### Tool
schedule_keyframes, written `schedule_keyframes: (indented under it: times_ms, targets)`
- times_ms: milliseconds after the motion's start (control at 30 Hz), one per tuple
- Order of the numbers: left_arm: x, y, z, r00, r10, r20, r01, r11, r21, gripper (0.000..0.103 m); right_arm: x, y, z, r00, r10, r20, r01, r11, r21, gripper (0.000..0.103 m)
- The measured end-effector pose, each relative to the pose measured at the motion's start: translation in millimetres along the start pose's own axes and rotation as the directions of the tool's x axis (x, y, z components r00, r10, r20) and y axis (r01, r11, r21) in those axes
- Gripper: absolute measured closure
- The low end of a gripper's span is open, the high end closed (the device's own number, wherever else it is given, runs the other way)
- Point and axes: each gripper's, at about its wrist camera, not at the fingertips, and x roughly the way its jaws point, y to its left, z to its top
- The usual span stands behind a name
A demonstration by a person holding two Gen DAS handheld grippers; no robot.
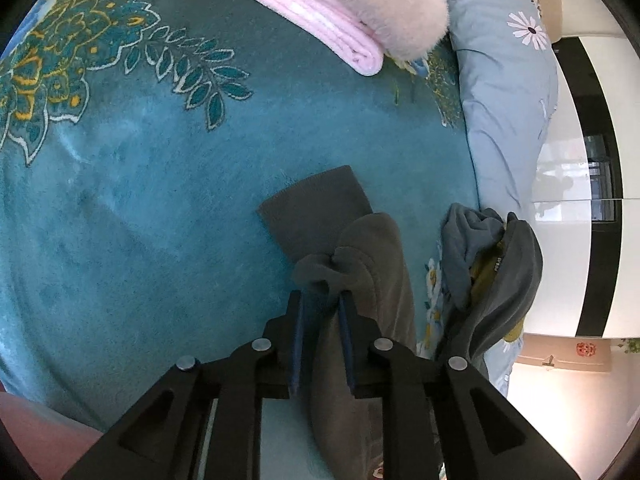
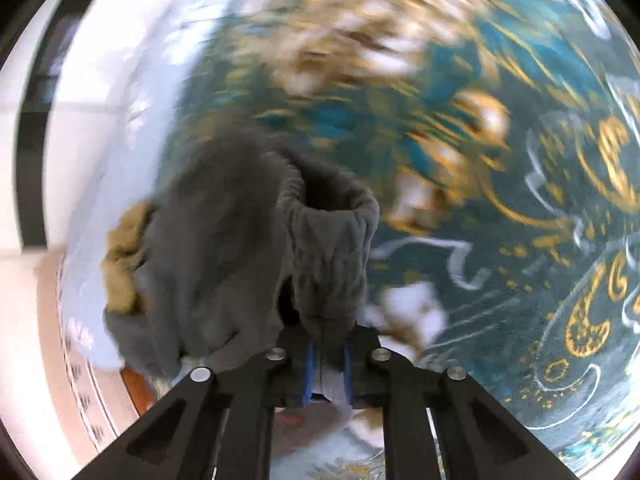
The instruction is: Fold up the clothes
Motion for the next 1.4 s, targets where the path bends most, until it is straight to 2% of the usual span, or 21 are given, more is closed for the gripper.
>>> schedule_keyframes:
  times_ms: [67,100,133,200,233,300,367,433,500,600,733,867,1000,1033,1067,1133,1233,1300,1400]
  targets:
    - [-0.4,-1.1,-0.2,1.0,-0.023,-0.006,0.023,1.0,0.002,0.083,-27.8,32.3,-2.7,0.999,0.022,0.047,-0.012,0.98,-0.2,0.093]
    - [-2.1,-1.2,-0.2,0.999,-0.036,-0.004,0.036,0.999,0.002,0.081,-48.6,45.7,-7.0,0.995,0.07,0.076,-0.044,0.954,-0.297,0.093]
    - [-4.4,-1.0,-0.4,0.999,-0.05,0.0,0.05,0.999,0.002,0.076,-69.8,49.2,-9.6,0.985,0.146,0.091,-0.107,0.933,-0.344,0.093]
    - [-8.2,0.6,-0.1,0.998,-0.067,0.007,0.067,0.998,-0.006,0.072,-96.5,33.4,-9.3,0.963,0.238,0.124,-0.184,0.923,-0.338,0.093]
    - [-9.3,1.5,0.3,0.997,-0.072,0.007,0.072,0.997,-0.01,0.07,-93.8,20.3,-9.6,0.971,0.203,0.128,-0.155,0.938,-0.309,0.093]
    - [-7.3,1.4,0.5,0.998,-0.061,-0.001,0.061,0.998,-0.012,0.067,-73.3,-9.9,-11.1,0.992,0.056,0.112,-0.029,0.973,-0.23,0.093]
    - [-3.8,0.1,0.1,0.999,-0.038,-0.012,0.038,0.999,-0.008,0.064,-50.0,-53.5,-11.1,0.995,-0.089,0.052,0.094,0.99,-0.107,0.093]
    - [-0.5,-1.3,0.0,1.0,-0.005,-0.019,0.005,1.0,-0.001,0.063,-33.5,-89.2,-19.3,0.996,-0.09,0.014,0.089,0.995,0.035,0.093]
    - [3.4,-0.3,0.6,0.999,0.03,-0.027,-0.03,1.0,-0.005,0.058,-26.0,-103.8,-24.4,0.997,-0.075,0.011,0.074,0.992,0.103,0.093]
    - [10.6,4.9,4.5,0.998,0.054,-0.039,-0.056,0.998,-0.041,0.055,-27.4,-97.2,-20.1,0.996,-0.084,0.016,0.083,0.994,0.073,0.093]
    - [24.4,14.5,8.0,0.997,0.025,-0.071,-0.033,0.993,-0.116,0.055,-30.8,-83.8,-12.7,0.996,-0.093,0.019,0.092,0.996,0.021,0.093]
    - [33.4,15.9,8.1,0.997,-0.001,-0.083,-0.009,0.992,-0.122,0.056,-19.7,-79.8,-6.6,0.994,-0.111,0.012,0.111,0.994,0.025,0.093]
    - [36.6,12.4,7.6,0.996,0.003,-0.088,-0.011,0.996,-0.092,0.066,-18.9,-85.0,-7.9,0.994,-0.106,0.008,0.106,0.993,0.044,0.093]
    - [37.4,11.6,7.4,0.996,0.004,-0.09,-0.011,0.996,-0.085,0.074,-20.1,-86.0,-8.2,0.994,-0.105,0.007,0.105,0.993,0.048,0.093]
    - [36.6,9.1,6.6,0.996,0.001,-0.087,-0.007,0.998,-0.065,0.088,-20.4,-85.9,-8.3,0.994,-0.107,0.006,0.106,0.993,0.051,0.093]
    - [29.5,-0.4,3.7,0.998,-0.011,-0.056,0.011,1.0,-0.005,0.101,-21.2,-83.4,-8.6,0.993,-0.116,0.006,0.115,0.992,0.054,0.093]
    - [9.9,-19.4,-4.7,0.999,-0.024,0.029,0.021,0.993,0.116,0.103,-25.9,-74.8,-10.8,0.988,-0.153,0.02,0.152,0.988,0.033,0.093]
    - [-13.9,-34.3,-14.2,0.993,-0.045,0.105,0.021,0.976,0.216,0.103,-33.5,-69.3,-13.3,0.987,-0.154,0.035,0.153,0.988,0.021,0.093]
    - [-43.6,-37.3,-24.8,0.981,-0.038,0.191,-0.013,0.965,0.262,0.103,-51.4,-58.4,-17.7,0.989,-0.13,0.063,0.131,0.991,-0.006,0.094]
